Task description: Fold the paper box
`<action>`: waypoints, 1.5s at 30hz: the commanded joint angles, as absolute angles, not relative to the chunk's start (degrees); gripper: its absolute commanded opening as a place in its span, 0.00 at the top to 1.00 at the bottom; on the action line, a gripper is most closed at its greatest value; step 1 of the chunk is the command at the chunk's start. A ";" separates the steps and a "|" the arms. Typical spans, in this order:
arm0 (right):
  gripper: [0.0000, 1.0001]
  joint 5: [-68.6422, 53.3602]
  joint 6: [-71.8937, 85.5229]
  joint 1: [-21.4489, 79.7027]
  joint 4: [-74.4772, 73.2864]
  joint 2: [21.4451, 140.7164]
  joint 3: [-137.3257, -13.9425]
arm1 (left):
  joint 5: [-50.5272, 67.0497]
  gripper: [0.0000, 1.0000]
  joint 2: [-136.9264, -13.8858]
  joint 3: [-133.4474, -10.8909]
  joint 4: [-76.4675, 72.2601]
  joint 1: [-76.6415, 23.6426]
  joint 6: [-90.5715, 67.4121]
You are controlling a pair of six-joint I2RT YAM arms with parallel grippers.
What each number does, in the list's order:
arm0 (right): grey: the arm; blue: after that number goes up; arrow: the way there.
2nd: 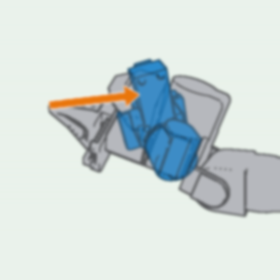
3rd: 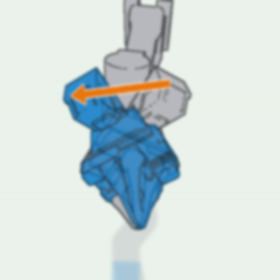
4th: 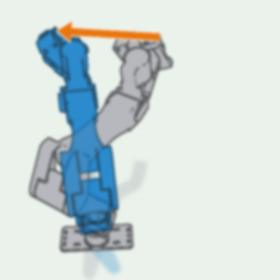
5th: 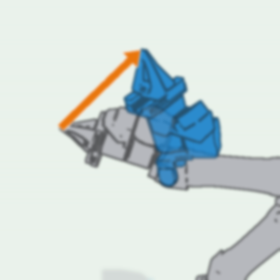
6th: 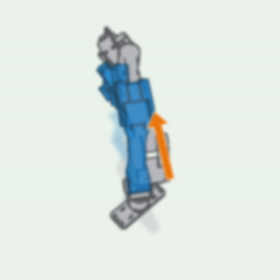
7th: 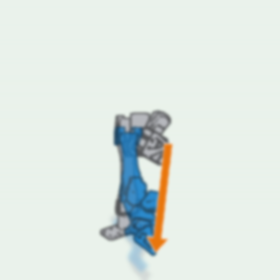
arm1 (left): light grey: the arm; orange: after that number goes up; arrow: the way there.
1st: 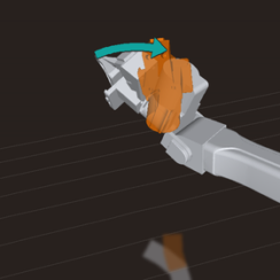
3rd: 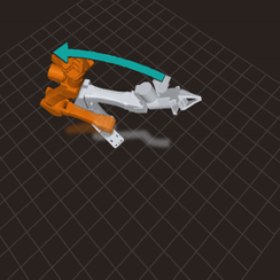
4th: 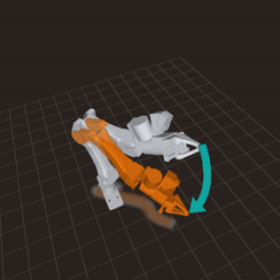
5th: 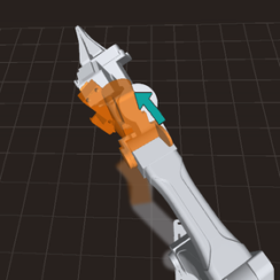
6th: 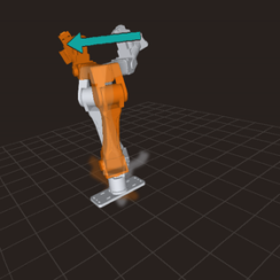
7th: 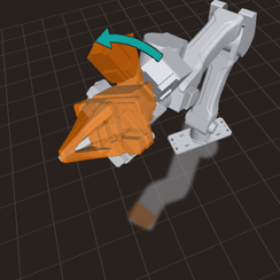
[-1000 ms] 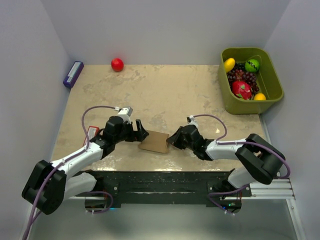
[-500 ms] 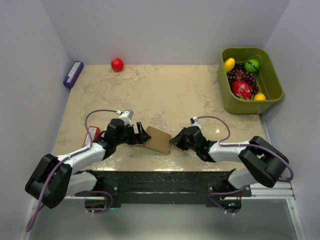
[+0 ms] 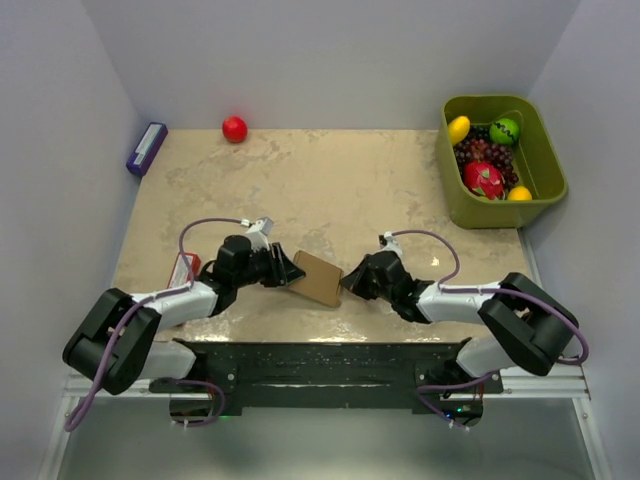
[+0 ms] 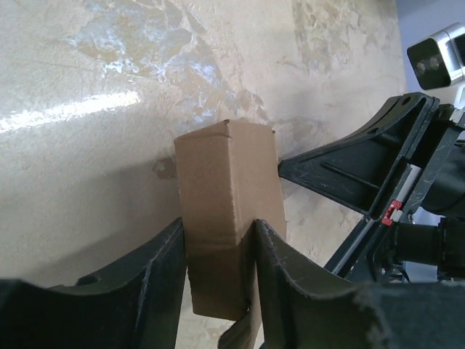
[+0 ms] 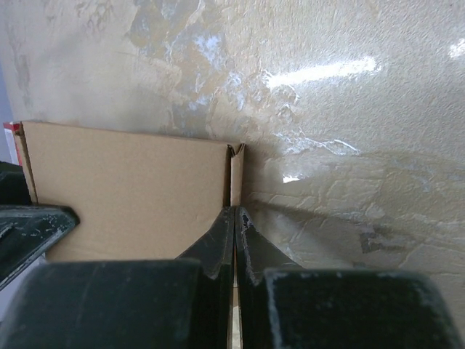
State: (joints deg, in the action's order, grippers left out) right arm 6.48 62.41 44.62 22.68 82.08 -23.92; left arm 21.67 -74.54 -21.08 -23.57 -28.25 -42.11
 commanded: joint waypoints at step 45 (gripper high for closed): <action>0.27 65.38 9.67 90.97 -11.42 101.33 -62.66 | 50.36 0.77 -66.98 -24.70 -0.09 -15.56 -50.80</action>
